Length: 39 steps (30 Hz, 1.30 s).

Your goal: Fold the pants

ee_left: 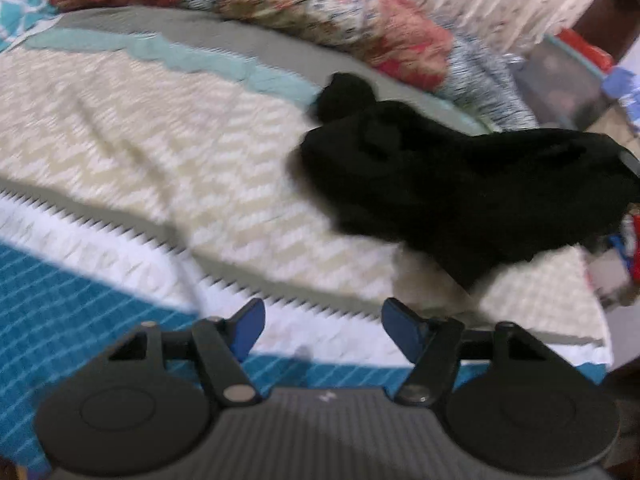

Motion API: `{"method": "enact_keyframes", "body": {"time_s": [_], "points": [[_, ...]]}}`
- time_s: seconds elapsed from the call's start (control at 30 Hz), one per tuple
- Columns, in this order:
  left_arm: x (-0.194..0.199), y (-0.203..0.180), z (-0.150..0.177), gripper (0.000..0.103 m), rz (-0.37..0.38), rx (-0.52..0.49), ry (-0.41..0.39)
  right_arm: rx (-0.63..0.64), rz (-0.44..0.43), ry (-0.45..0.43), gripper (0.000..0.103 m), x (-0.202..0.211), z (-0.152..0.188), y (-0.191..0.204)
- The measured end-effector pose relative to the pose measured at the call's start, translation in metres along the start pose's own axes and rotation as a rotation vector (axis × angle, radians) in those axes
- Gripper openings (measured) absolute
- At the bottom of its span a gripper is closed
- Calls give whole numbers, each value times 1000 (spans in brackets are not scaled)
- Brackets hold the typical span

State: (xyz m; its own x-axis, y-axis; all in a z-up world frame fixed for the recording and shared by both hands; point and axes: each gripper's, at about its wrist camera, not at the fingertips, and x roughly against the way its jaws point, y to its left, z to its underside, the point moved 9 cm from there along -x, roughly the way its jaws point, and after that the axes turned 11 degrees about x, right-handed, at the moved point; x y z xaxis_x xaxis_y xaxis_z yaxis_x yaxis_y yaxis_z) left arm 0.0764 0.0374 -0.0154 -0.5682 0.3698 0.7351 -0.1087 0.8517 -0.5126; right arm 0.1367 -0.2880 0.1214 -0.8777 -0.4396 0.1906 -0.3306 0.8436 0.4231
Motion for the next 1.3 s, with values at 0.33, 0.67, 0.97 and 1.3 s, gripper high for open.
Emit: {"method": "enact_keyframes", "body": {"time_s": [0.33, 0.67, 0.97, 1.3], "points": [[-35, -73, 23, 96, 231, 32, 140, -93, 42, 51, 8, 54, 19, -26], [-9, -129, 63, 101, 97, -325, -199, -120, -150, 81, 8, 13, -4, 28], [-4, -143, 61, 19, -110, -561, -415, -35, -284, 131, 8, -2, 5, 87], [130, 13, -45, 10, -408, -145, -714, -125, -160, 305, 23, -20, 87, 26]]}}
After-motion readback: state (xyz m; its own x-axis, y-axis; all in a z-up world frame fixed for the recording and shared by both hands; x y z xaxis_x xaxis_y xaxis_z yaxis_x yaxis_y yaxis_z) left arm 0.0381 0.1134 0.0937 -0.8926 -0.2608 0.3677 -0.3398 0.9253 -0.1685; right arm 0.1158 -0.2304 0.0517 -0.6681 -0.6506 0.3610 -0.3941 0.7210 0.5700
